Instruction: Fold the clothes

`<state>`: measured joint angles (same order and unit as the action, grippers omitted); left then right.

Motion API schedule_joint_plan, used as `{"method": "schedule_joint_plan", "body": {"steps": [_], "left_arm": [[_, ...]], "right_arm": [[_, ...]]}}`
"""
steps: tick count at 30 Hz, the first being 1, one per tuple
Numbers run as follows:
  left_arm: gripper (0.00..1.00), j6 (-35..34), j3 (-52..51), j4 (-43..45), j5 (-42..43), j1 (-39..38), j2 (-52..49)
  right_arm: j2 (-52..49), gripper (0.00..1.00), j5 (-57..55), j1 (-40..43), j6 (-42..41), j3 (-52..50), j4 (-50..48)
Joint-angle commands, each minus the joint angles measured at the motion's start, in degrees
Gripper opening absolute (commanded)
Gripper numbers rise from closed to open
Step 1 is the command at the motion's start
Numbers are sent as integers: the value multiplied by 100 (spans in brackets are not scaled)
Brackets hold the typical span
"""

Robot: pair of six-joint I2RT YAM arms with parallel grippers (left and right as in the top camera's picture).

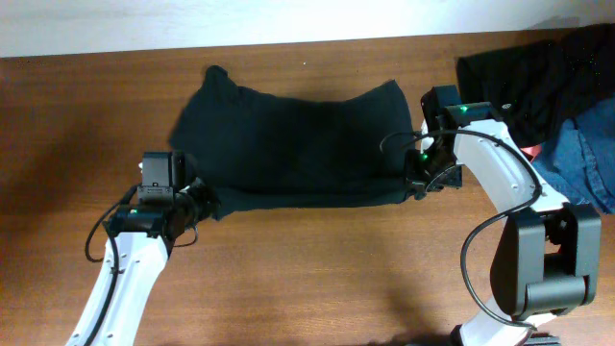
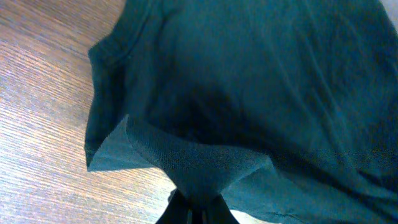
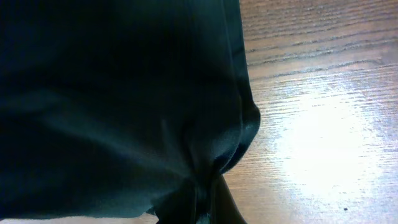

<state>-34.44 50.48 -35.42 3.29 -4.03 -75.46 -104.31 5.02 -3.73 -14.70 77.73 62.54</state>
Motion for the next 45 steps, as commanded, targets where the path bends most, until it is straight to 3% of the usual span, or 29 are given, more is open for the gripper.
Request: {"method": "schedule_joint_plan", "body": {"steps": [1,23,45], "left_arm": [[1,90,144,52,66,146,57],[0,87,144,782,409,304,-708],[1,90,155,1228,304,308,-737]], "right_arm": [[-61,4,79,0,-81,101,-61],[-116,4,55,0,-240,98,-566],[-118,4,55,0,-533,92,-798]]}}
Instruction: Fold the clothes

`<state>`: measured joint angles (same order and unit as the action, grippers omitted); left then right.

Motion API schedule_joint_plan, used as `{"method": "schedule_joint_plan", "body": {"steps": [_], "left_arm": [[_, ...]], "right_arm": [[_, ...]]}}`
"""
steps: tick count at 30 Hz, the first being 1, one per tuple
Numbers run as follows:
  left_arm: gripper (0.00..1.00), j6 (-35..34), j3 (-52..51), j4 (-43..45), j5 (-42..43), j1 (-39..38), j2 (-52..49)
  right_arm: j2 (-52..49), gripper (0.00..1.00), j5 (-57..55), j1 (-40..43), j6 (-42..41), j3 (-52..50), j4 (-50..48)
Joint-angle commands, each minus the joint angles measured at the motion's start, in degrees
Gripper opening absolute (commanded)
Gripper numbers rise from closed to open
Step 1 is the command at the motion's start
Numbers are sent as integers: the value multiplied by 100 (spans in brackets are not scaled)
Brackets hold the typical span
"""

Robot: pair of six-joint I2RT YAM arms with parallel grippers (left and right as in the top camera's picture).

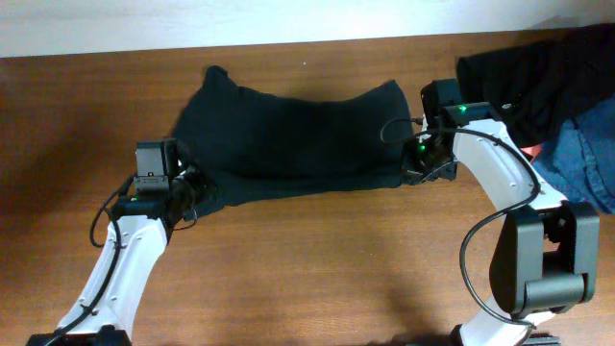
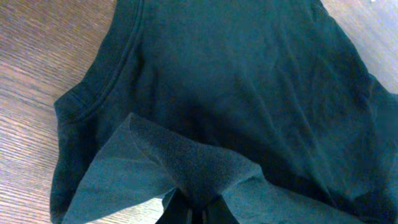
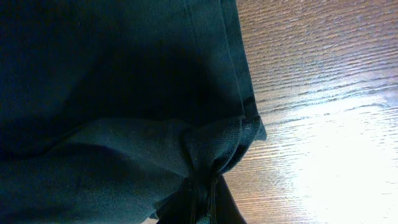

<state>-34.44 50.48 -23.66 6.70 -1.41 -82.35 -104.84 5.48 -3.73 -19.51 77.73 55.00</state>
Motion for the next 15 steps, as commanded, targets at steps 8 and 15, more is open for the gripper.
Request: {"method": "schedule_joint_plan", "body": {"steps": [8,15], "left_arm": [[1,90,155,157,-90,46,-249],[0,87,155,354,-92,46,-511]], "right_arm": [[-98,4,-11,0,-52,92,-140],[-337,4,-11,0,-52,92,-214]]}}
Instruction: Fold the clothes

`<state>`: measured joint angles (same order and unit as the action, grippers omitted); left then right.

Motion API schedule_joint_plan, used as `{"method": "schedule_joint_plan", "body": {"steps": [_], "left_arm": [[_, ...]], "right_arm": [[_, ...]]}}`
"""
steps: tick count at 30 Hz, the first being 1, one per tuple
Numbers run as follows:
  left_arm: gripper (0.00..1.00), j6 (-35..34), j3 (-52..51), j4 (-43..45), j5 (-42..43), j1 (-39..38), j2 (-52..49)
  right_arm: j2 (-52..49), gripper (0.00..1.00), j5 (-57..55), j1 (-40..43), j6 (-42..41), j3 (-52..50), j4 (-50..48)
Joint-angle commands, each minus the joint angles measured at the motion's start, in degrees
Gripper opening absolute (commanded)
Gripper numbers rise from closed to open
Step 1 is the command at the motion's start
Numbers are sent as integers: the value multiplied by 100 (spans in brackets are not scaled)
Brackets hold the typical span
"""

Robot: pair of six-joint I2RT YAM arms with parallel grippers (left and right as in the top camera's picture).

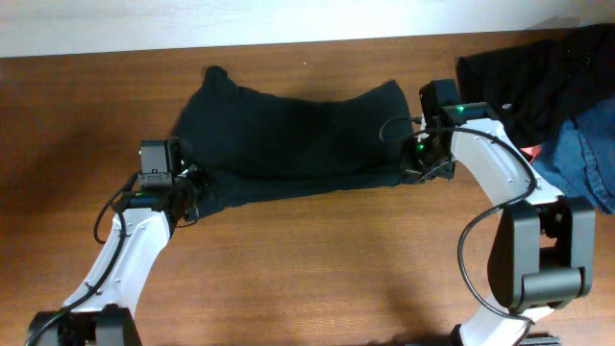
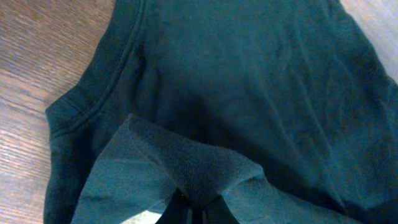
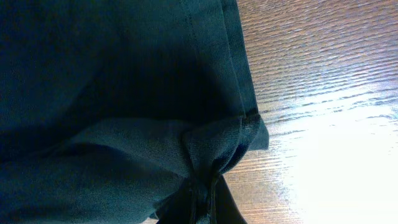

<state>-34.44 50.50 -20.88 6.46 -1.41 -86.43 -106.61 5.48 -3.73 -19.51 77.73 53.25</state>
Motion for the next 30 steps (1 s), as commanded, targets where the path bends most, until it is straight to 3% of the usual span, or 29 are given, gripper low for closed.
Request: {"method": "schedule_joint_plan", "body": {"steps": [1,10,30], "left_arm": [[0,87,153,101,-70,46,-109],[5,87,153,254,-179,46,-111],[6,87,153,601,-284,46,-428]], "right_arm": [[-203,4,-13,0,-50,92,-63],[-339,4,-11,0,-50,92,-365],[-339,4,-13,0,-50,92,-616]]}}
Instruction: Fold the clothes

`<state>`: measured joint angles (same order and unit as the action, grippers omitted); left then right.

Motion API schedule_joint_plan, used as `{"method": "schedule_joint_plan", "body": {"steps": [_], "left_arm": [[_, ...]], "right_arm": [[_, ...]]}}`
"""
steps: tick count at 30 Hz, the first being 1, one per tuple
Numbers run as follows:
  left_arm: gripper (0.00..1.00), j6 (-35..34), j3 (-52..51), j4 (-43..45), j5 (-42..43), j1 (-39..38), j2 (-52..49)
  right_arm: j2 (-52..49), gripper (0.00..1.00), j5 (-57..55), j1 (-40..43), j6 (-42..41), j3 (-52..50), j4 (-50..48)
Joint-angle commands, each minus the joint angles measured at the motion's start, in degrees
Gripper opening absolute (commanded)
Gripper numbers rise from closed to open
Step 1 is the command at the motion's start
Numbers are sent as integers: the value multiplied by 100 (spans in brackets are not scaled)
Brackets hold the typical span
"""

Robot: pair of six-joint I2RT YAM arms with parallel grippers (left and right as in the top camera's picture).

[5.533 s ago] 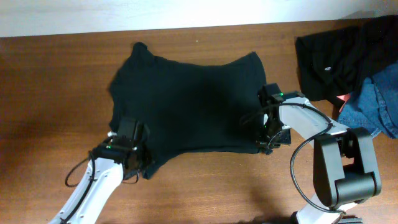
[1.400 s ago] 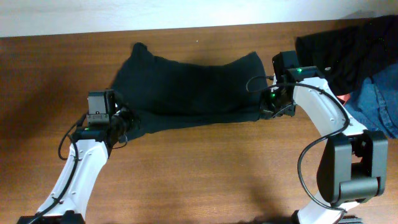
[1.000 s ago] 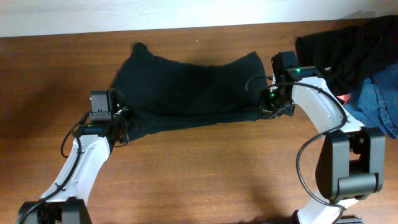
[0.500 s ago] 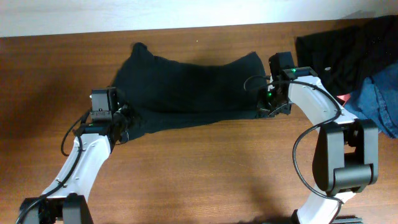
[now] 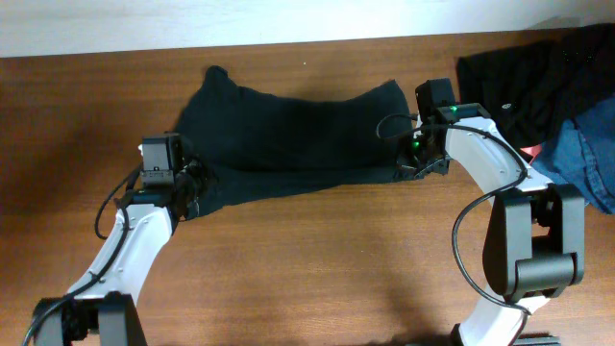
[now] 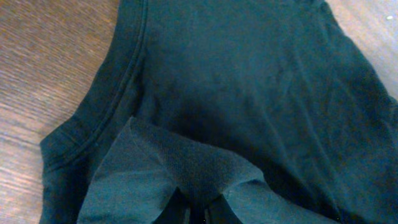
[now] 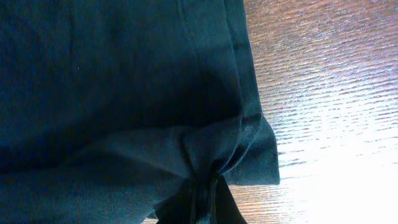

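Observation:
A dark garment [image 5: 288,139] lies spread across the far middle of the wooden table, its near edge folded back over itself. My left gripper [image 5: 197,187] is shut on the garment's near left corner [image 6: 193,174], pinching a raised fold. At the garment's right end my right gripper [image 5: 408,165] is shut on the near right corner [image 7: 208,158], where the cloth bunches beside the hem [image 7: 239,74]. The fingertips of both are hidden under cloth.
A heap of other clothes sits at the far right: a black piece [image 5: 538,72] and blue denim [image 5: 581,159] with something red under them. The bare wooden table [image 5: 317,269] runs along the near side.
Both grippers have moved a little farther away from the near edge, carrying the garment's near edge over the cloth. Both remain shut on their corners.
At first both grippers held the garment's near corners with its near edge lying lower on the table. At each later moment that edge stood farther back, and now the folded strip overlaps the garment's body.

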<state>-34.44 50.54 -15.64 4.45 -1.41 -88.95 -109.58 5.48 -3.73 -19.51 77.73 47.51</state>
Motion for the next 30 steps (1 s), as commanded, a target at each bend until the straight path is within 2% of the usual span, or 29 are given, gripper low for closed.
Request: {"method": "schedule_joint_plan", "body": {"steps": [1,12,15,17,19,20,22,24,26,27,30], "left_arm": [[6,90,149,114,-83,46,-208],[6,90,149,264,-275,46,-234],[9,90,149,313,-275,46,-234],[19,90,149,363,-275,46,-234],[39,90,149,393,-275,46,-234],[47,90,149,411,-273,46,-234],[56,90,149,450,-273,46,-234],[63,90,149,514,-273,46,-234],[64,90,153,651,-267,46,-234],[64,92,181,708,-223,46,-234],[64,179,382,658,50,46,-232]], "right_arm": [[-42,4,-13,0,-50,92,-46],[-42,4,-13,0,-50,92,-212],[-42,4,-13,0,-50,92,-227],[-42,4,-13,0,-50,92,-240],[-42,4,-13,0,-48,92,-256],[-42,8,-13,0,-50,92,-264],[-42,20,-13,0,-50,92,-284],[-42,39,-11,0,-46,92,-345],[-42,53,-13,0,-24,92,-437],[-42,64,-13,0,17,92,-496],[-39,90,-13,0,188,136,-608]]}}
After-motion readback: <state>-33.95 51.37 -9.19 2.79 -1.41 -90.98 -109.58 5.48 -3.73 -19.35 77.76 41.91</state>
